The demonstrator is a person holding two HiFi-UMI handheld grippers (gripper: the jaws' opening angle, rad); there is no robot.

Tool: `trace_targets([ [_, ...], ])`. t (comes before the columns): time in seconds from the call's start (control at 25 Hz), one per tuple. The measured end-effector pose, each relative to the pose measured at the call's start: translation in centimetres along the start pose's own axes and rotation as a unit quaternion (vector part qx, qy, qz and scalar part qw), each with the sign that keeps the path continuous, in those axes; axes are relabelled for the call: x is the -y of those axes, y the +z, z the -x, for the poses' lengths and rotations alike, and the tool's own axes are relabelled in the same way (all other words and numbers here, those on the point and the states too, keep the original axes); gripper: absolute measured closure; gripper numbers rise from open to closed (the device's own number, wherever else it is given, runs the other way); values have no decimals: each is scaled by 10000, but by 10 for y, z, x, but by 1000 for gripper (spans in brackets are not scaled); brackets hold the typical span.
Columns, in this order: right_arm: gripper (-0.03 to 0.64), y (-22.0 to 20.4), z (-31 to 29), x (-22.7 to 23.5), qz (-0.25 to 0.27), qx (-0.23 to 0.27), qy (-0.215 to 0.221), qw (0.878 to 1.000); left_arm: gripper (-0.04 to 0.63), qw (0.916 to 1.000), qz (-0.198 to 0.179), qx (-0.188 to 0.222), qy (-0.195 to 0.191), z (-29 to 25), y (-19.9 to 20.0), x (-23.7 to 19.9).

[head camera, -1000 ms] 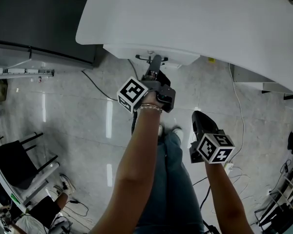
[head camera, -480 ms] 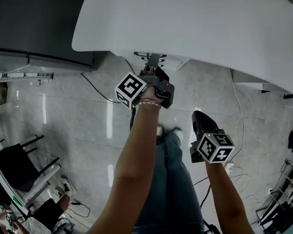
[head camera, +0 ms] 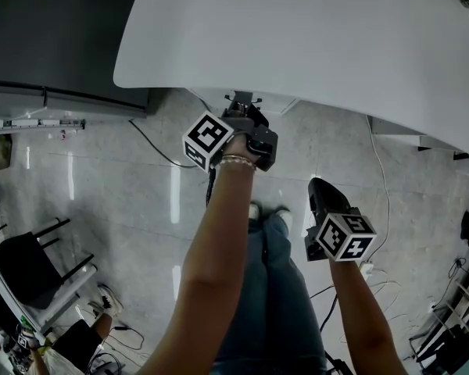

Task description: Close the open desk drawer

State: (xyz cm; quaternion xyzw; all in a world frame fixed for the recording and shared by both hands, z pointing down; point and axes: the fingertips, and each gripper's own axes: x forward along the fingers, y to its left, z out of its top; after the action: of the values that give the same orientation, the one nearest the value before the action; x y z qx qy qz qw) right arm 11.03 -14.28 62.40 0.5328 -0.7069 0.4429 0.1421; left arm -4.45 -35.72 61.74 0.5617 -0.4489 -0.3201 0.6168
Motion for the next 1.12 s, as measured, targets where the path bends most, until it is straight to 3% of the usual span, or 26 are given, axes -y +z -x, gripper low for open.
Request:
trace_targets([
  [0.24, 617, 0, 0, 1, 25, 12, 34, 10000, 488, 9997, -152, 22, 185, -5, 3, -6],
  [0.72, 617, -19, 14, 1, -82, 17, -1, 10000, 488, 9993, 226, 6, 305, 1, 3, -8],
  [1.12, 617, -30, 20, 10, -174, 36, -80, 9998, 488, 9983, 560, 19, 188, 31, 1, -24],
])
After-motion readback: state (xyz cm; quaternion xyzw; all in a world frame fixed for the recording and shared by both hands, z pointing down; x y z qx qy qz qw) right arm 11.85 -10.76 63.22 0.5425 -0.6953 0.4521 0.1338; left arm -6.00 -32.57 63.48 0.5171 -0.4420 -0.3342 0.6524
